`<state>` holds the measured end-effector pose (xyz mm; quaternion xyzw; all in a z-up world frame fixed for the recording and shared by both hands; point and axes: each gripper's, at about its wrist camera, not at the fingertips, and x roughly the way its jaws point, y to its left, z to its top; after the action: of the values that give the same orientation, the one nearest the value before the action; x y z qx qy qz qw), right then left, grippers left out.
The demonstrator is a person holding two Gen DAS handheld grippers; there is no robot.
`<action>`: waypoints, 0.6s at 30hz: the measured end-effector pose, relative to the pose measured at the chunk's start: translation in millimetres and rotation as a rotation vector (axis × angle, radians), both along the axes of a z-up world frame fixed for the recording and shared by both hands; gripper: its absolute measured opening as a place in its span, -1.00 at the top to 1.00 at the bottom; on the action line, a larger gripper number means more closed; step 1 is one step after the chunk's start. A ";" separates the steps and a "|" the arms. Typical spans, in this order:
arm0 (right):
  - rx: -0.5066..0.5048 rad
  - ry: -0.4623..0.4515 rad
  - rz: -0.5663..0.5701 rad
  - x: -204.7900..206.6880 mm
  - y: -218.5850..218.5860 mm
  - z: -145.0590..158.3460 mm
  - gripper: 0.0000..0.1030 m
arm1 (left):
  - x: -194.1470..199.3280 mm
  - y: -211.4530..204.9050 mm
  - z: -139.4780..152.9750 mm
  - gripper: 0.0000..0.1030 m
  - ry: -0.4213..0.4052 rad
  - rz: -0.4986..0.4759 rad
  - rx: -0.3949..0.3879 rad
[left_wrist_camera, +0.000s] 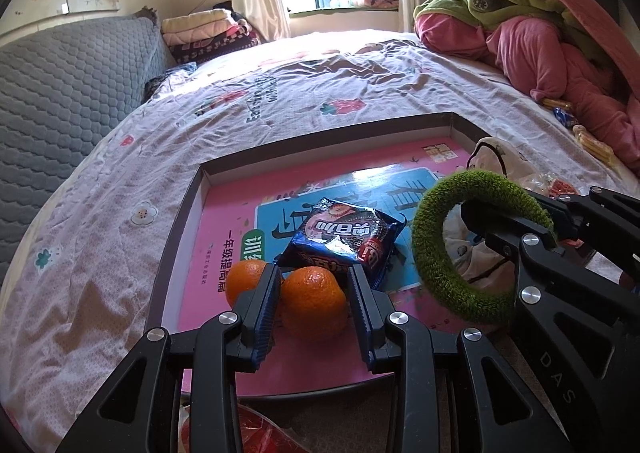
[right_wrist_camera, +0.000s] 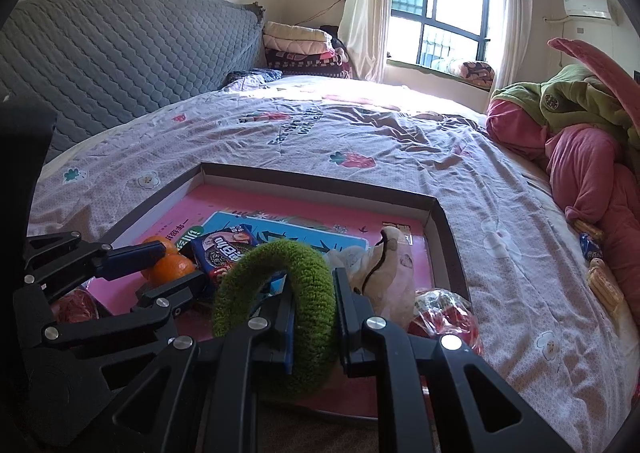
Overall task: Organize objects
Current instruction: 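Release the orange beside the other orange with left tool while right tool releases the green ring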
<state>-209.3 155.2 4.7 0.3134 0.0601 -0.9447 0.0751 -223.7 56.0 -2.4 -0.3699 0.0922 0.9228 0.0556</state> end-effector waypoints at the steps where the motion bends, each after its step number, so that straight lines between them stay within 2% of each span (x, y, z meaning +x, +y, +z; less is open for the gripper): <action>1: 0.000 -0.002 -0.001 -0.3 0.1 -0.4 0.69 | 0.0 -0.1 0.0 0.30 0.001 0.000 0.002; 11: 0.013 0.001 0.024 1.4 -8.9 -2.6 0.69 | -3.1 -16.0 3.0 0.27 0.007 0.004 0.041; 18: -0.002 -0.003 0.015 2.2 -3.1 -0.5 0.69 | -2.7 -17.1 0.9 0.25 0.014 -0.011 0.022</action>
<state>-207.1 152.1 4.2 0.3143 0.0612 -0.9437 0.0827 -226.4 38.9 -1.4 -0.3621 0.0845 0.9261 0.0640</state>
